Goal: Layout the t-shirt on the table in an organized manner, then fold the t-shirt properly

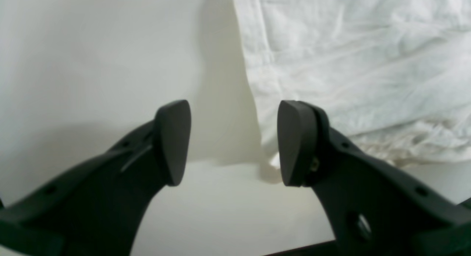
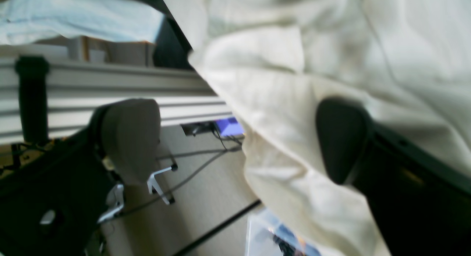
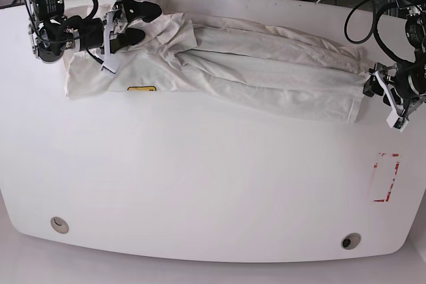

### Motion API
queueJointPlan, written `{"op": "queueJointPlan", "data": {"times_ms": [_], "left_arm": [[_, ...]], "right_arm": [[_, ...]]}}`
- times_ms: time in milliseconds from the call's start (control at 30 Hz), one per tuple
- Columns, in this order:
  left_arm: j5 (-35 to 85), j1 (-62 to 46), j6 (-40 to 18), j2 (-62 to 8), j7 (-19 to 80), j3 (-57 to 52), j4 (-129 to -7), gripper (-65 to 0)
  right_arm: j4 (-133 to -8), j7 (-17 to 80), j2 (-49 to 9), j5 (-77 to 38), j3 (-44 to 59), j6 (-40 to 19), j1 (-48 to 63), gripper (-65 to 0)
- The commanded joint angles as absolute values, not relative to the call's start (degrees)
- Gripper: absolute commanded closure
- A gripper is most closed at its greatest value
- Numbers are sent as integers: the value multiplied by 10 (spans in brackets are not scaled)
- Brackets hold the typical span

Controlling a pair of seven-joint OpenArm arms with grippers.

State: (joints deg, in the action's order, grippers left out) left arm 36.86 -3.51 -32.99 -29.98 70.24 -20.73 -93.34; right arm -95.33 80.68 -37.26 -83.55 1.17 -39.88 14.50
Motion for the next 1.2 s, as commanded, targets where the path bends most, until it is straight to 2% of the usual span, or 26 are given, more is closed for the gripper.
{"op": "queueJointPlan", "data": {"times_ms": [0, 200, 333, 400, 500, 700, 767, 833, 933, 1167], "left_arm": [[375, -28, -329, -298, 693, -211, -945, -353], [376, -29, -330, -260, 693, -209, -986, -353], [374, -29, -330, -229, 693, -186, -1026, -353], [375, -29, -330, -217, 693, -182, -1040, -353], [375, -29, -330, -187, 693, -180, -1060, -353], [375, -29, -330, -155, 693, -180, -1080, -353], [375, -30, -330, -155, 693, -180, -1080, -351], [375, -41, -330, -155, 693, -180, -1079, -351], [376, -54, -330, -154, 693, -179, -1078, -351], [372, -82, -330, -153, 693, -166, -1069, -351]], "right_arm": [[-981, 800, -402, -850, 17, -400, 146, -650], [-992, 800, -429, -850, 36, -400, 135, -650], [-989, 800, -416, -850, 87, -400, 129, -650], [-990, 800, -404, -850, 115, -400, 124, -625], [-989, 800, -378, -850, 164, -400, 120, -501], [-993, 800, -329, -803, 231, -400, 135, -79], [-994, 800, -314, -778, 241, -400, 141, -2], [-994, 800, -301, -761, 247, -400, 145, -3], [-993, 800, -284, -733, 250, -400, 163, -38], [-993, 759, -276, -659, 247, -400, 199, -38]]}}
